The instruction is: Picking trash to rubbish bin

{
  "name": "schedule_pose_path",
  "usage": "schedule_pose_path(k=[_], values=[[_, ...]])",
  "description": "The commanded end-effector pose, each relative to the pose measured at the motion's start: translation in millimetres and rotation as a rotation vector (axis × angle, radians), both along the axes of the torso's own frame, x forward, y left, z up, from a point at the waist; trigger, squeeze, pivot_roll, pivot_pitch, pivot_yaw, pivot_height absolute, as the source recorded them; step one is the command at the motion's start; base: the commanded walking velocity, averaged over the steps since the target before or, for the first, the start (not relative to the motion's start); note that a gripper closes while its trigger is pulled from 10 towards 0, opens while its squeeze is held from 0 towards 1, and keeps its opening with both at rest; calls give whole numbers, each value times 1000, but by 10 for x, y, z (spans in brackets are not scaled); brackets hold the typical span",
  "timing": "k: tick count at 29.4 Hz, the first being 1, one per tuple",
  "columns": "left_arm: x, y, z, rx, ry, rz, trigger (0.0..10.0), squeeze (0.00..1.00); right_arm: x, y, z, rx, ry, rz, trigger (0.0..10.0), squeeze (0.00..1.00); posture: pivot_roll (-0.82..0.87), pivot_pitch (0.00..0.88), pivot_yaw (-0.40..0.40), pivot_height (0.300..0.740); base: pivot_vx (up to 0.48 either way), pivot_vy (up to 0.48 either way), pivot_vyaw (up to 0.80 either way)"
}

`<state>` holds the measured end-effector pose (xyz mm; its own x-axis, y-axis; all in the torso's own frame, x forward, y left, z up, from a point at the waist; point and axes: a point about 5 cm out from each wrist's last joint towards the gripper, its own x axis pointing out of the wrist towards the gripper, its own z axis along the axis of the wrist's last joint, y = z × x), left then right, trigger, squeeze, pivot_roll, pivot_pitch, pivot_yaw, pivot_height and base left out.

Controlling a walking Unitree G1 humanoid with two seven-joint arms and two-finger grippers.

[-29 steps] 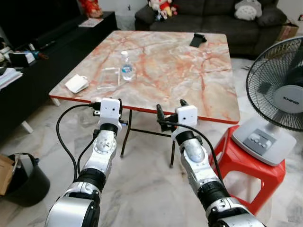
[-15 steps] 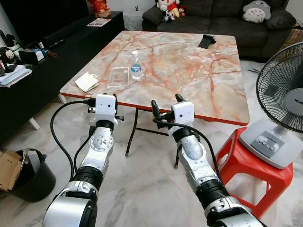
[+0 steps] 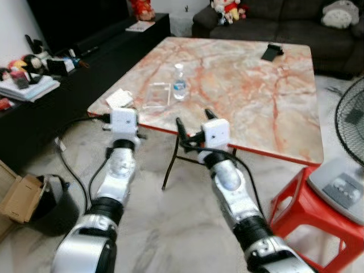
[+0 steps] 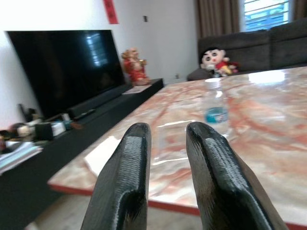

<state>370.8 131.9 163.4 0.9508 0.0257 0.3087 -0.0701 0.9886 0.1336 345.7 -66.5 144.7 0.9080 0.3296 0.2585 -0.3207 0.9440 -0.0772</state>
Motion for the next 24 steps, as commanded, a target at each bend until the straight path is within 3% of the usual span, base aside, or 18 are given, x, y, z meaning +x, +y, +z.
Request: schedule_pose_path(k=[1,8,13,24], values=[[18,106,65,9,-14,33,10000,0,-17,107,52,19,-9,30,10000,0,-84,5,33,740,292,0,0],[18,112,74,3,-16,35,10000,0,-25,117,59,-8,-24,36,10000,0,-83,2,33,740,296,0,0],[21,115,92,-3,-21,38,10000,0,-33,122,52,-16,-24,39,10000,0,-83,2,32,740,285,0,800],[26,118,95,-20,-14,38,10000,0,-26,116,54,17,-5,41,10000,0,-82,1,31,740,22,459,124]])
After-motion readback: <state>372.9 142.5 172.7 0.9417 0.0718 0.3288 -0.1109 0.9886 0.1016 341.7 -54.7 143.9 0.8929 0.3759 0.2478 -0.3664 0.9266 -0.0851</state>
